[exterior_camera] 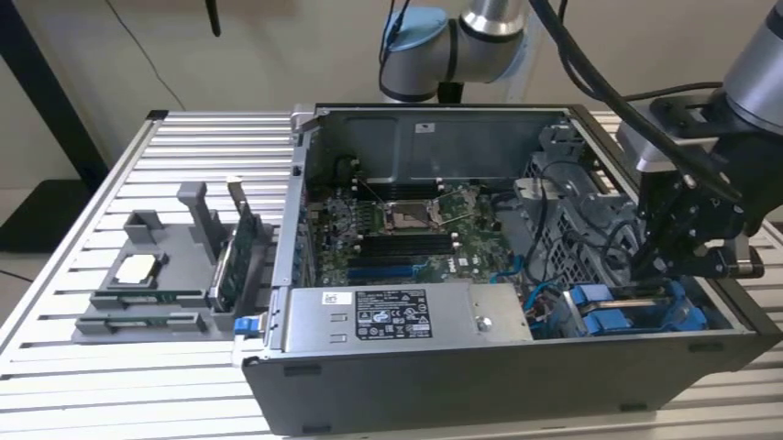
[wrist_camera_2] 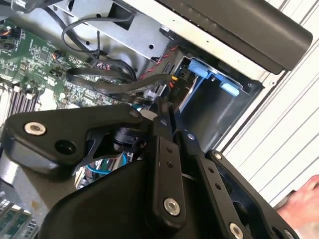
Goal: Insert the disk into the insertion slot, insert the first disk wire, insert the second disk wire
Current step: 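Insert the second disk wire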
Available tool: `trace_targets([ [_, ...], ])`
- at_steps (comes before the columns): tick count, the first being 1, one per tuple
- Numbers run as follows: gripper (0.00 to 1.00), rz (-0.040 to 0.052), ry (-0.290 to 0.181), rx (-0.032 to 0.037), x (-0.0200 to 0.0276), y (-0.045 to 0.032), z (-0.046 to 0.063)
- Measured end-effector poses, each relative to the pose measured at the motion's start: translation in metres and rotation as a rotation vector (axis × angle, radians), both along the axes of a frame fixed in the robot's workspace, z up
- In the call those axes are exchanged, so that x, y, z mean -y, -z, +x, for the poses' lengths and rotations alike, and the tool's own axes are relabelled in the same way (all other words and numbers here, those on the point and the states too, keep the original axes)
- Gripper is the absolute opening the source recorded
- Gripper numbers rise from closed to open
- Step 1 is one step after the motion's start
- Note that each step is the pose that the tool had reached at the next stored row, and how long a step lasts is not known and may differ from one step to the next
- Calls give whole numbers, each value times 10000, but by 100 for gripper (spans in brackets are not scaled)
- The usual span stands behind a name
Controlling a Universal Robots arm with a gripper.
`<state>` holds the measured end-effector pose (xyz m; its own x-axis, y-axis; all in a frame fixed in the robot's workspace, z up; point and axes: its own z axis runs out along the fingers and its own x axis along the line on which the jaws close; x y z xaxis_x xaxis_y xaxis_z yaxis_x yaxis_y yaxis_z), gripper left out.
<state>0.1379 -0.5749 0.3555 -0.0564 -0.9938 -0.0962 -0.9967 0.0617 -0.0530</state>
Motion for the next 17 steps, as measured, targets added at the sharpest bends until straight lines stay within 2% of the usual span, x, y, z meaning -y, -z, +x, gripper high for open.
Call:
trace_targets([
  [9,16,61,86,2,18,25,0],
  [17,16,61,107,64,18,79,0],
])
